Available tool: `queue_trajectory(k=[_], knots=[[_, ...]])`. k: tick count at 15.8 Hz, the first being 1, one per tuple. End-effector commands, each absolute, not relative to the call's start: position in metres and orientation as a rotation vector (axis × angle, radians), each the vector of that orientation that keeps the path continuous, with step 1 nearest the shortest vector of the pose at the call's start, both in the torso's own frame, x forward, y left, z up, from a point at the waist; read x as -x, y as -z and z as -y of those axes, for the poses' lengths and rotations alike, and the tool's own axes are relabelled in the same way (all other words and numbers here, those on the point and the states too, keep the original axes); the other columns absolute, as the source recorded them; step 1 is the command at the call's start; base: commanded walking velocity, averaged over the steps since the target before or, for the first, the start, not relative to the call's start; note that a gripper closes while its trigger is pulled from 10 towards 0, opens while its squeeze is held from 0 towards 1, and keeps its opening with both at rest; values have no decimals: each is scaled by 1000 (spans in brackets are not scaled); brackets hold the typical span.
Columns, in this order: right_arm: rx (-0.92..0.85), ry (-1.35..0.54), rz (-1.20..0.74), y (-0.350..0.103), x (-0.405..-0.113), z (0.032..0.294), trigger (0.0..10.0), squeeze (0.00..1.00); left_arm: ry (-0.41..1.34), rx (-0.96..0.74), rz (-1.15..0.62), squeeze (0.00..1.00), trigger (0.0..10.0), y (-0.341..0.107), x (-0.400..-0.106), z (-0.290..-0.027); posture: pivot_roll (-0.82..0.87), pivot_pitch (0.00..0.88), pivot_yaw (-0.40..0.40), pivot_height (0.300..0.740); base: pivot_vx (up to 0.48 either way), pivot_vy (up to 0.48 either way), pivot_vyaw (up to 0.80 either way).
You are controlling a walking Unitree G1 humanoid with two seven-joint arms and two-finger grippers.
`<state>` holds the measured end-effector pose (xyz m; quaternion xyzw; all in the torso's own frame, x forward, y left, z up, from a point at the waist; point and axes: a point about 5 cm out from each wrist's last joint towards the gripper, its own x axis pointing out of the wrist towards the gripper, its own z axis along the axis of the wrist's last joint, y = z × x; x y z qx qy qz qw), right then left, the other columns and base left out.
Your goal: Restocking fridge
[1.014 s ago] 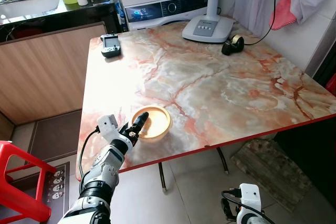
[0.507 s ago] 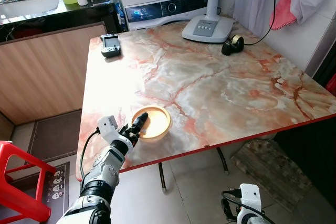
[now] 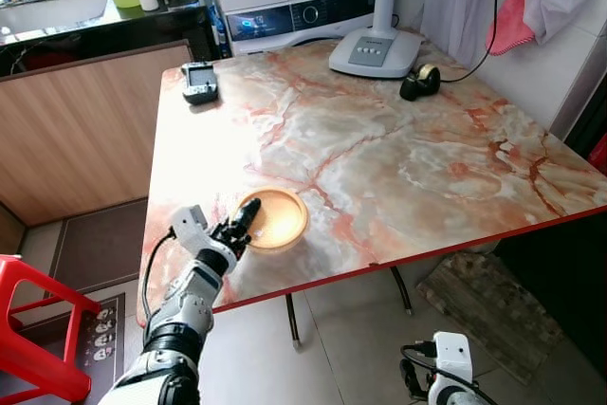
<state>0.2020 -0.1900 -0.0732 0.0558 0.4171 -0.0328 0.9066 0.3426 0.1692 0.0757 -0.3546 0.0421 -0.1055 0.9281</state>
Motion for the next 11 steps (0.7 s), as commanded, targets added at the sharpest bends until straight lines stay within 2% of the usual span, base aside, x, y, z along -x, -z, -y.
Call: queue_trajectory(k=[1, 7, 9, 10, 11], knots=[[-106, 61, -871, 74, -202, 189, 10000, 0, 176, 716, -116, 0, 0, -68, -339, -176, -56, 0, 30, 740, 0, 0, 0], [-101, 57, -873, 74, -202, 188, 10000, 0, 135, 700, 71, 0, 0, -101, -349, -198, -56, 0, 35, 740, 0, 0, 0], [-104, 56, -871, 74, -202, 188, 10000, 0, 161, 614, 129, 0, 0, -118, -352, -196, -50, 0, 38, 740, 0, 0, 0], [-103, 55, -871, 74, -202, 188, 10000, 0, 132, 539, 165, 0, 667, -127, -353, -196, -57, 0, 48, 740, 0, 0, 0], [-103, 49, -866, 74, -202, 187, 10000, 0, 104, 433, 188, 0, 9922, -134, -354, -196, -57, 0, 51, 740, 0, 0, 0]])
